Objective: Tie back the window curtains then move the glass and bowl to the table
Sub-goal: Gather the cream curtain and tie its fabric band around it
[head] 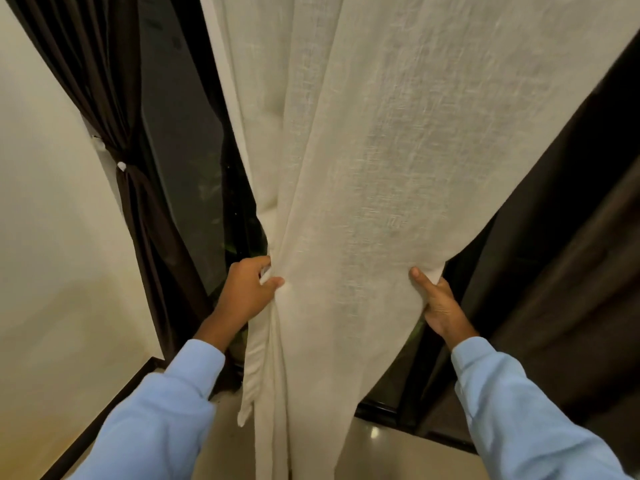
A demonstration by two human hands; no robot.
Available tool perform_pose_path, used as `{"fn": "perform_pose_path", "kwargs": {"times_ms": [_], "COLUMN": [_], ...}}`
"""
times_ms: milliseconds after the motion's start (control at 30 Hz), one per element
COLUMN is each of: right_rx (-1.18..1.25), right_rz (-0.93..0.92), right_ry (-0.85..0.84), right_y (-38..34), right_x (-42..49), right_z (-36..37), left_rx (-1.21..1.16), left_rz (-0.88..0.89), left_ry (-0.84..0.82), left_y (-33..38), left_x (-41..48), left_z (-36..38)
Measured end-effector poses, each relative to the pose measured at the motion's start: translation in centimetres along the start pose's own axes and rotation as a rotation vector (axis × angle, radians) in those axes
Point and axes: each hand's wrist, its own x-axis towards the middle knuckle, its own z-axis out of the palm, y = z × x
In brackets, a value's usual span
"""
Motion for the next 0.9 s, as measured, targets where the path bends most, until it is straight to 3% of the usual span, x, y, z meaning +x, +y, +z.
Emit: {"fn": "perform_pose_path", "kwargs": {"times_ms": [200, 300, 500, 600, 767, 900], "right_rx": [0.035, 0.067, -0.012, 0.104, -0.225, -0.305], "right_rz": [-0.204, -0.303, -0.506, -0.474, -0.491, -0.435], "right_ry": [0.579, 0.672, 0.607, 0.566, 0.395, 0.286], "right_y": [1.4, 1.5, 1.6, 1.9, 1.8, 2.1], "right_x": [-3.8, -7.5, -13.3, -14.2, -13.7, -11.6], "right_z": [1.2, 1.9, 4.6, 6.0, 8.1, 10.2], "left_rx": [-0.014, 0.013, 0.074, 0.056, 0.009, -0.010], "left_rz": [0.045, 0.075, 0.110, 0.109, 0.113, 0.143], "left_ry": [0.028, 0.051, 0.094, 0.078, 0.032, 0.027], "left_y": [0.8, 1.6, 3.9, 4.3, 4.4, 4.7], "left_x": [-0.3, -0.7, -1.3, -1.2, -1.4, -1.9], "left_z": [3.0, 5.0, 7.1, 7.5, 7.9, 8.0]}}
